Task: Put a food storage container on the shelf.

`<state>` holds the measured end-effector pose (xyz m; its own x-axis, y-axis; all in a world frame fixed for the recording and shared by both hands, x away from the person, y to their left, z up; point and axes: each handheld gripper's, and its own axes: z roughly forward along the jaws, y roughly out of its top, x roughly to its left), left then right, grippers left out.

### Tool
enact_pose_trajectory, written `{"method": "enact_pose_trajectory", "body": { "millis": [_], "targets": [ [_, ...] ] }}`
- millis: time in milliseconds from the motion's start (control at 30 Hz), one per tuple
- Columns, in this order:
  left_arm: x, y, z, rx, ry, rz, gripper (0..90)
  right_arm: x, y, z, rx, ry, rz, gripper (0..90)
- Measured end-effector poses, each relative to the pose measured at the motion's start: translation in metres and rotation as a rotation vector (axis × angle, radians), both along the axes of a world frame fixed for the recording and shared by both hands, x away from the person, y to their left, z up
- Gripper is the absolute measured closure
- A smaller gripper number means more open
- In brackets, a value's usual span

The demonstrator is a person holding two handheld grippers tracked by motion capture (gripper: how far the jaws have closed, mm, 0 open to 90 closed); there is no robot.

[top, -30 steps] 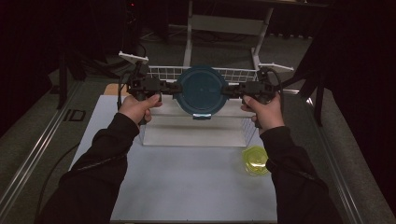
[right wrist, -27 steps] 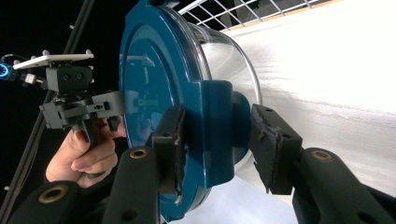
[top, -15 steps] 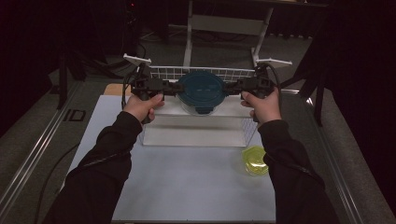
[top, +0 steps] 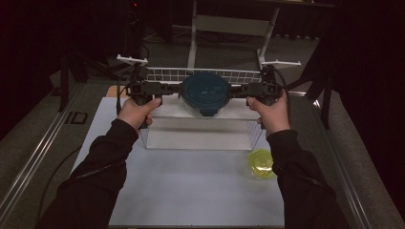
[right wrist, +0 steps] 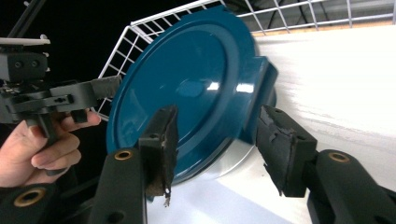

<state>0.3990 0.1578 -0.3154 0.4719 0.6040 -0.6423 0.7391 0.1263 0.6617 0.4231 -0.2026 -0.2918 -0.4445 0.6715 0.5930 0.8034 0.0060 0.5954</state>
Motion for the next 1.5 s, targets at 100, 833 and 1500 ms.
{"method": "enact_pose_trajectory", "body": {
  "millis": [100,833,1500],
  "targets": [
    [-0.017,0.002,0.003,0.012,-0.067,-0.005,39.9,-0.012,-0.001,0.004,-0.018,-0.046,0.005,53.0],
    [-0.109,0.001,-0.059,0.117,-0.333,-0.099,6.3,-0.065,0.013,-0.035,-0.100,-0.197,0.033,89.8],
    [-0.150,-0.021,-0.102,0.213,-0.410,-0.145,2.4,-0.051,0.040,-0.043,-0.100,-0.193,0.040,89.8]
  ]
}}
